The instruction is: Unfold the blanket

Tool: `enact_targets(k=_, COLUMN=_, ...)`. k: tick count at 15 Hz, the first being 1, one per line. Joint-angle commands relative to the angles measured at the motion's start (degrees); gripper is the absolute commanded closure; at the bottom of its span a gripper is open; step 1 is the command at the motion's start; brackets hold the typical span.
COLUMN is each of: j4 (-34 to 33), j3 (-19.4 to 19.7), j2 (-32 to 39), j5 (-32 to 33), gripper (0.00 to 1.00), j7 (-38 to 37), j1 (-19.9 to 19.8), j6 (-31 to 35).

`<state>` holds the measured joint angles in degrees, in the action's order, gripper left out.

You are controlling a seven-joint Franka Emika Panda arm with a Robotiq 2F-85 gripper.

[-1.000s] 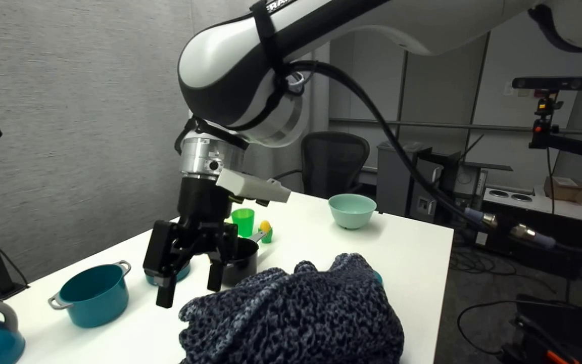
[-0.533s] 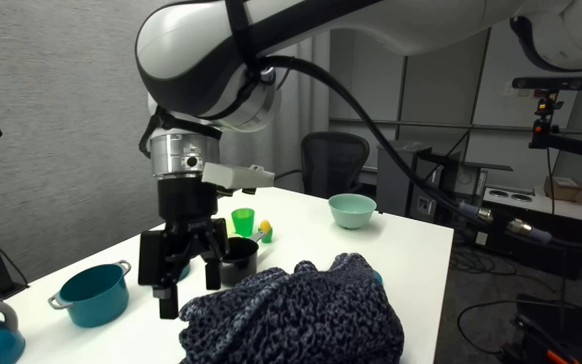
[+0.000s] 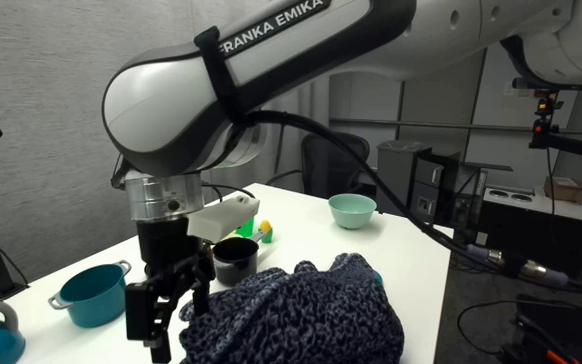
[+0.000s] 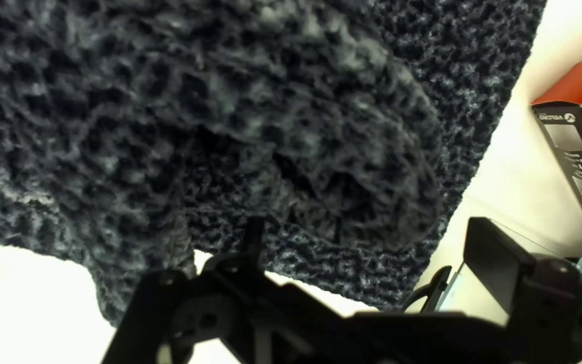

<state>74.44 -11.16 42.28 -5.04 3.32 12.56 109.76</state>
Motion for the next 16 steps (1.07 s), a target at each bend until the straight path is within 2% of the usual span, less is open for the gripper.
enact_targets(k=1, j4=-1.99, j3=1.56, j2=0.36, j5=3.95, gripper=0.0, j7=1.51, j1=1.31, j6=-2.3)
enact_targets(k=8, j4=-1.55, j3=-0.33, j2=1.74, j5=0.97, gripper=0.0, j7=1.07, j1=0.46, j6=-1.5)
enact_targets(k=13, j4=-1.8, j3=-0.21, j2=2.84, j5=1.66, gripper=0.0, j7=1.13, j1=1.12, j6=-2.63)
enact_targets(k=14, j4=-1.78, j3=-0.23, j2=2.94, j5=1.84, gripper=0.25, j7=1.46, j1=1.18, j6=-2.95)
enact_targets(k=15, j4=-1.77, j3=-0.23, j2=3.04, j5=1.98, gripper=0.26, j7=1.62, j1=1.26, j6=-3.24)
enact_targets(k=16, j4=-1.77, j3=-0.29, j2=3.1, j5=1.95, gripper=0.34, j7=1.77, j1=1.28, j6=-3.51)
